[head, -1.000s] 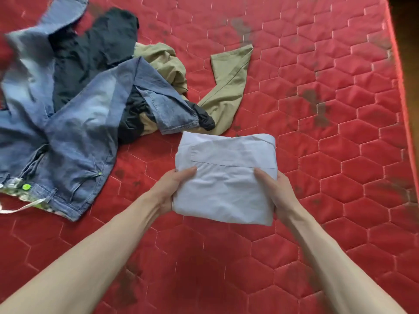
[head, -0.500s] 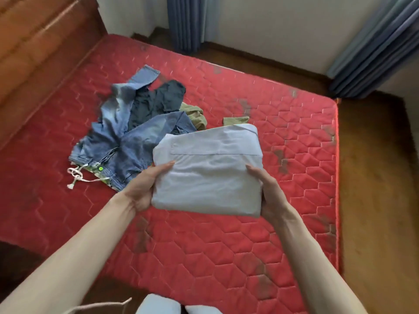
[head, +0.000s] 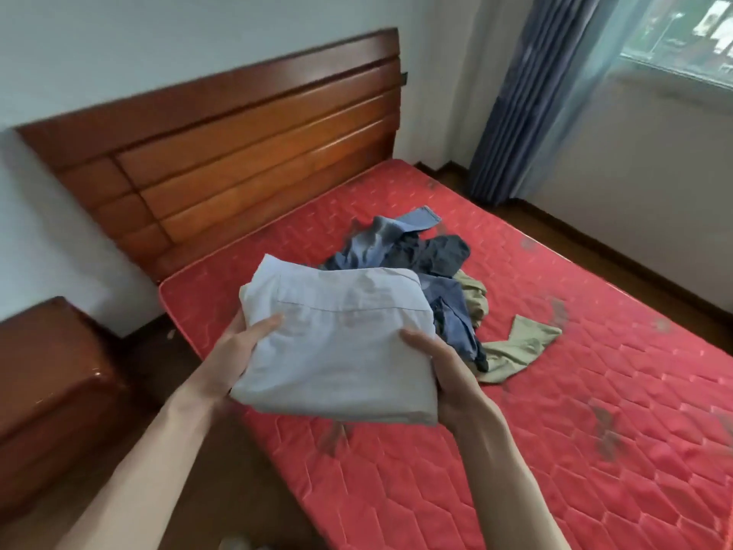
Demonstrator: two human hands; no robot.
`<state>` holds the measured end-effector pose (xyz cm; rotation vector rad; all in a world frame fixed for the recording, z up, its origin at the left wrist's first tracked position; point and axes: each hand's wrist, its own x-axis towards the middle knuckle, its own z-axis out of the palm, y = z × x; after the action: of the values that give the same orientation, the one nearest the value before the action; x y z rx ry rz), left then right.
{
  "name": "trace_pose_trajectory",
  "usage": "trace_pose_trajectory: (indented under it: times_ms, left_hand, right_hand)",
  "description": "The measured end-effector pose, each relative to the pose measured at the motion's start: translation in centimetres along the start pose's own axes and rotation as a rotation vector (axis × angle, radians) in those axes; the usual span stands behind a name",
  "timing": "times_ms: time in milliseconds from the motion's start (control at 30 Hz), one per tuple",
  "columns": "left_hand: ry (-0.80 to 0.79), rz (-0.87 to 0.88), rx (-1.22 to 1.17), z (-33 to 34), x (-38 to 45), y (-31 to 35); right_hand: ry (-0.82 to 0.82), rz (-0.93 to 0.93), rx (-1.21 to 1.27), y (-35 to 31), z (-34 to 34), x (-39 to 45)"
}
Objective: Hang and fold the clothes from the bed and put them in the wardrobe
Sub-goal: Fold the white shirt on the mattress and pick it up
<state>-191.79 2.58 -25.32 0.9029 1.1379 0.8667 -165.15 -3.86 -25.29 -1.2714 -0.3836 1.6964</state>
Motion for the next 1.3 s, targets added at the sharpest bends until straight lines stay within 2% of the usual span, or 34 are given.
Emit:
trace_pose_trajectory:
  times_ms: [267,600,800,1067,1300]
  left_hand:
    - [0.273,-0.013,-0.248,-16.0,-5.5,3.1]
    - [0.458,0.134,-0.303,-36.5,-10.5,5.5]
    - [0.615,0.194,-0.374,-44.2,-13.0,6.3]
    - [0.872,0.221,-0.462,-54.1,-13.6,7.2]
    - [1.025,0.217,-0.542,-63.0,-12.2,9.6]
  right_hand:
    - [-0.215,0.052,-0.213,2.3,17.7,5.4]
    - [-0.416,0.100,-0.369,9.5,39.6,10.3]
    - [-0.549,0.151,-0.434,11.8,49.9,11.8]
    - [-0.724,0.334,-0.472,15.5,63.0,16.8]
    - [-0.873,0.514,-0.474,17.6,75.2,23.5]
